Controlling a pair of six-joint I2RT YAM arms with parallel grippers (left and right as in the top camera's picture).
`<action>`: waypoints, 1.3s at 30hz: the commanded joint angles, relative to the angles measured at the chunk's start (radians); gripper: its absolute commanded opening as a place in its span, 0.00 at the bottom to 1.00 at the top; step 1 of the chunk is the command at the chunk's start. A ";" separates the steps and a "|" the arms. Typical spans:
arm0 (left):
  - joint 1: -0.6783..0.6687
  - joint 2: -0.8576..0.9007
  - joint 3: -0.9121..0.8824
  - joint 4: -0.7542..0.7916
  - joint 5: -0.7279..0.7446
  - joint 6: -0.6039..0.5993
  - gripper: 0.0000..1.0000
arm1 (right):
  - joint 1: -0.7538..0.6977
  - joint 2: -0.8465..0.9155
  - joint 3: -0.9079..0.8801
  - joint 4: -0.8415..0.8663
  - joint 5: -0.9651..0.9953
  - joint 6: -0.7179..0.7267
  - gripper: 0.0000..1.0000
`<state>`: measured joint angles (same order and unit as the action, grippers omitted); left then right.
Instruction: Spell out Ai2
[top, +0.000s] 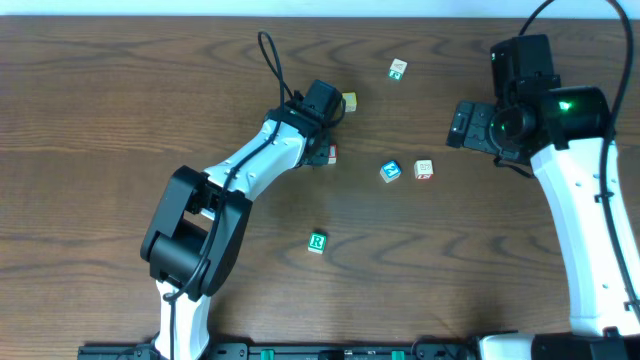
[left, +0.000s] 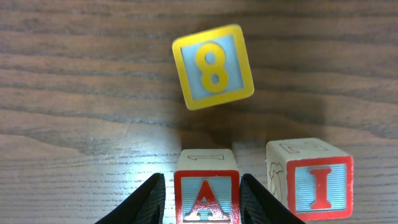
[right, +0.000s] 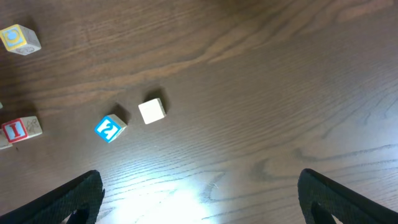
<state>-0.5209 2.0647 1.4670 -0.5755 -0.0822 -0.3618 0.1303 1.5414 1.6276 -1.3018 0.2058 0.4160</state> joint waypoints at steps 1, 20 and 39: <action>0.011 -0.044 0.027 -0.003 -0.006 0.011 0.41 | -0.006 -0.018 0.000 -0.001 0.008 -0.010 0.99; 0.047 -0.155 -0.043 -0.097 -0.149 -0.024 0.41 | -0.006 -0.018 0.000 -0.012 0.007 -0.010 0.99; 0.089 -0.155 -0.190 0.058 0.005 -0.024 0.30 | -0.006 -0.018 0.000 -0.023 0.007 -0.010 0.99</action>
<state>-0.4335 1.9022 1.2861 -0.5209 -0.0914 -0.3851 0.1303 1.5414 1.6276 -1.3228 0.2058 0.4160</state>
